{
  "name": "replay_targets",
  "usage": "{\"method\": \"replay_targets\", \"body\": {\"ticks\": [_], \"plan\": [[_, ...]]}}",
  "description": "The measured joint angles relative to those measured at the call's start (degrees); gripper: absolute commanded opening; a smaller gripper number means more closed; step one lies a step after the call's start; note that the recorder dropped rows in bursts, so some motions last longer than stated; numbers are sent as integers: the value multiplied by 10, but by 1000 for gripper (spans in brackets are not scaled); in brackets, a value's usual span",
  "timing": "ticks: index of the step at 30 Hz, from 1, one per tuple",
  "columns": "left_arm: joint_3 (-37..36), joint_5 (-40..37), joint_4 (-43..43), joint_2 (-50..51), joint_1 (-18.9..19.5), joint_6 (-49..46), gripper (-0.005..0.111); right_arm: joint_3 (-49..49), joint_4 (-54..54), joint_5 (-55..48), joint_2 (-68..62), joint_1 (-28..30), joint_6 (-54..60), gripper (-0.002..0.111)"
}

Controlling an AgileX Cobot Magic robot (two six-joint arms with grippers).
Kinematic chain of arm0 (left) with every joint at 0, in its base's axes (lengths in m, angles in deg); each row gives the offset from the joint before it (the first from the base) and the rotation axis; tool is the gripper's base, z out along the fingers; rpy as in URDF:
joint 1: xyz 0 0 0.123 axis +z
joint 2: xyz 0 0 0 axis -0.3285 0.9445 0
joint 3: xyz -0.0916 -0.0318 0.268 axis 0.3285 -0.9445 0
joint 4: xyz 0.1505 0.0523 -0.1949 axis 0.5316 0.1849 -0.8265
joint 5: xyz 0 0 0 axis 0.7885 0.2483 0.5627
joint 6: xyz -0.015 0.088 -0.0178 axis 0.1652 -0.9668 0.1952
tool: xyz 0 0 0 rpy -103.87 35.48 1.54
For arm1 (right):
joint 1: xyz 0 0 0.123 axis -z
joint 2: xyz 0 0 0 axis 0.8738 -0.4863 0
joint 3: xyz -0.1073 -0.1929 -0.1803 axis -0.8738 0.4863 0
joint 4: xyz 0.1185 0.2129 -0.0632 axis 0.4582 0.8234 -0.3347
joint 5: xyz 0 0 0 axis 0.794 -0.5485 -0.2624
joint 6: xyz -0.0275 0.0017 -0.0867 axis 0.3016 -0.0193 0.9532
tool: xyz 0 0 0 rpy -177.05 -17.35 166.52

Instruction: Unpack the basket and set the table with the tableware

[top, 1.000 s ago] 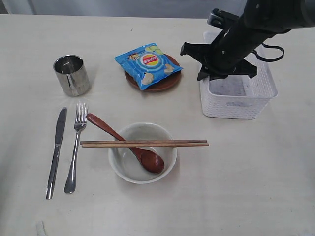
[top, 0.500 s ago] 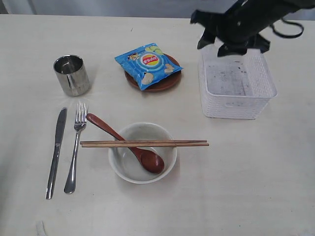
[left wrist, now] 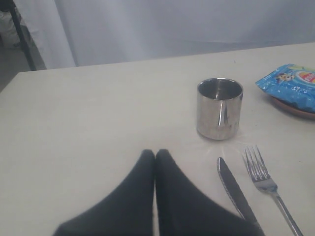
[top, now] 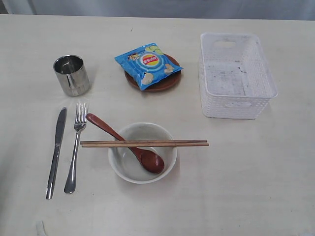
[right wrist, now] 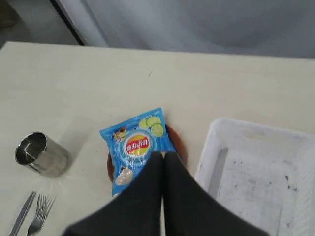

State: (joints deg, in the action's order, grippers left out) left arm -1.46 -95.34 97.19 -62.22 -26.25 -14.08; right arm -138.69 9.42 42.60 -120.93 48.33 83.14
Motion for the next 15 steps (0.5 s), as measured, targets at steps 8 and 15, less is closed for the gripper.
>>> {"method": "replay_targets", "body": {"ticks": [8, 15], "plan": [[0, 0, 0, 0, 0, 0, 0, 157, 6, 59, 244, -6, 30, 0], [0, 0, 0, 0, 0, 0, 0, 173, 8, 66, 402, -6, 31, 0]]}}
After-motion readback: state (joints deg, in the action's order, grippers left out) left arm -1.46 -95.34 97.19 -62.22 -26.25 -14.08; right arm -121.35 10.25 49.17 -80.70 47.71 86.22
